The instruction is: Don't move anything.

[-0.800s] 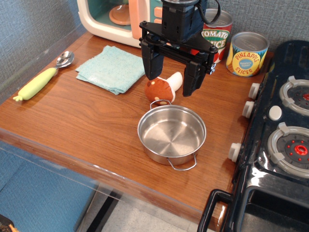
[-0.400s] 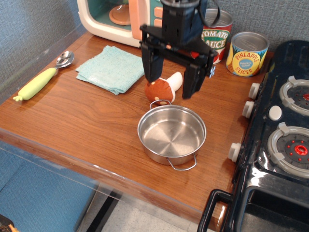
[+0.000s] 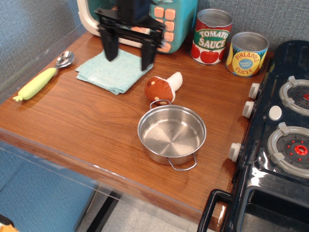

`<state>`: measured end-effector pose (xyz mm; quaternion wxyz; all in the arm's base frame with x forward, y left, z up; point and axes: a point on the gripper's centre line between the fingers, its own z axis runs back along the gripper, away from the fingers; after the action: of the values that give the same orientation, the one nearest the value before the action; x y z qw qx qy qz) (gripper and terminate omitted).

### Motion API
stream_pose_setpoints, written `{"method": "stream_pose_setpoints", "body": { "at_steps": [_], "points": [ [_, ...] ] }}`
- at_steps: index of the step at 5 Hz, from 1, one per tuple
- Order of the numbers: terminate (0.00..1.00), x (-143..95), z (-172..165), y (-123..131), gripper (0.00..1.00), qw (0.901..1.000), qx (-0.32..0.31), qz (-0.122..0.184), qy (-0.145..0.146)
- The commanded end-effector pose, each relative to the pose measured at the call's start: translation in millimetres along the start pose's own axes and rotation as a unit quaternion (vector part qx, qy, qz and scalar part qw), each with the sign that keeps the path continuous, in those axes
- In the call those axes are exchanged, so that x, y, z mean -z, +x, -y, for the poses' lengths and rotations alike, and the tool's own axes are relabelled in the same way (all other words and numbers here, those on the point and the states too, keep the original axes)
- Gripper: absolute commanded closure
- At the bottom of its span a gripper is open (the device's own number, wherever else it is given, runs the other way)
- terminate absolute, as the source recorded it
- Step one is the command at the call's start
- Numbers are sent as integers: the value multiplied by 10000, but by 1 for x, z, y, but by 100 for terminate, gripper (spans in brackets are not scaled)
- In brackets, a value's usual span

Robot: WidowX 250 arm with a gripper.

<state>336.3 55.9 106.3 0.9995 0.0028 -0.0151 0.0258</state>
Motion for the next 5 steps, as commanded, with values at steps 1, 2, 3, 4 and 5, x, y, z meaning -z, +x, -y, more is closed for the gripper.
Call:
{"method": "stream_pose_setpoints", "body": {
  "at_steps": [1,2,3,4,5],
  "points": [
    [0,-6,-73,30,0,9973,-567,440,132],
    [0,8,-90,37,0,9940,-815,718,142],
    [0,29,-94,42,0,9895,-1128,874,247],
    [0,49,-90,42,0,9846,-1380,981,438],
    [0,59,-91,38,0,9771,-1737,1169,380]
  ]
}}
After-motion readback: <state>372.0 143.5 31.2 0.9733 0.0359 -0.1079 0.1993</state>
